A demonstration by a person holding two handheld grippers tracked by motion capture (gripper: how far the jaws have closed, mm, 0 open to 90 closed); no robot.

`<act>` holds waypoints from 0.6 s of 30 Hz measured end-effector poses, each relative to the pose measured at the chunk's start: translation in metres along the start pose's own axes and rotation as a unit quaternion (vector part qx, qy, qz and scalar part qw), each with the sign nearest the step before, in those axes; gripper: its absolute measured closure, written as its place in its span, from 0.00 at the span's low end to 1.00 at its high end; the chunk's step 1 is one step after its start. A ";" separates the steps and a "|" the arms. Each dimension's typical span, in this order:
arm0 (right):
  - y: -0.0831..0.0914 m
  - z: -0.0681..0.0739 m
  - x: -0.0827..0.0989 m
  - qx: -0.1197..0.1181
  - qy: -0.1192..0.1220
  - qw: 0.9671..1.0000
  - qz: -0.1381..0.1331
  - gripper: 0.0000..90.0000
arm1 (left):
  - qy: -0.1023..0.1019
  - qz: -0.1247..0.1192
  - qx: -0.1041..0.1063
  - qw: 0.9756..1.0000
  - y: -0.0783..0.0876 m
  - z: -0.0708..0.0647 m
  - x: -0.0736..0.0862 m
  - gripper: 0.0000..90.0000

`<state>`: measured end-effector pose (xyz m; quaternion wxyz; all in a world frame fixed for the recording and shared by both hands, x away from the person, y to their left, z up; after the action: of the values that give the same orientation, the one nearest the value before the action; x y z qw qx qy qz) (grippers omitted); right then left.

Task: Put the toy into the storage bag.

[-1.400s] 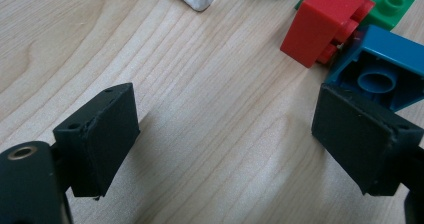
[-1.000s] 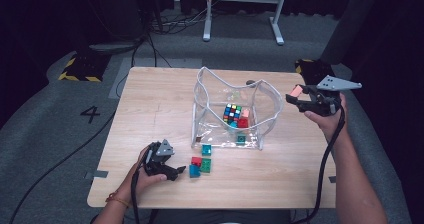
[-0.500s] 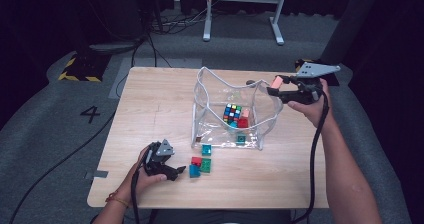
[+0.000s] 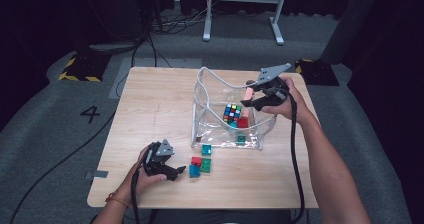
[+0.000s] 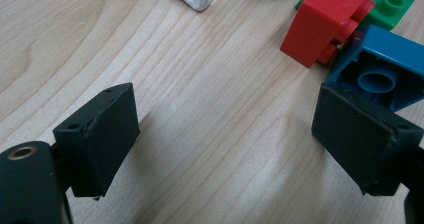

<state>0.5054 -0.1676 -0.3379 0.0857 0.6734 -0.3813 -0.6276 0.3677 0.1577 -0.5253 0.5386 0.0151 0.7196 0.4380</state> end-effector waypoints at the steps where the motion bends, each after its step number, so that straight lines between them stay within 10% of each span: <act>1: -0.004 0.000 0.000 -0.002 0.006 1.000 0.013 0.47 | 0.000 0.000 0.000 1.000 0.000 0.000 0.000 0.13; 13: -0.034 -0.006 0.004 -0.011 0.031 0.990 0.140 0.46 | 0.000 0.000 0.000 1.000 0.000 0.000 0.000 0.13; 18: -0.047 -0.011 0.016 -0.005 0.031 0.975 0.219 0.46 | 0.000 0.000 0.000 1.000 0.000 0.000 0.000 0.13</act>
<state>0.5333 -0.1484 -0.3760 0.2360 0.5921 -0.5138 -0.5742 0.3677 0.1578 -0.5253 0.5387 0.0154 0.7195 0.4381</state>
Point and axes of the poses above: each handheld gripper's, and its own axes: y roughly backward along the jaws, x roughly out of its underside, z roughly to its left, the point moved 3 cm from there along -y, roughly forward along the jaws, and after that the axes turned 7 degrees about -z, right-handed, at the moved point
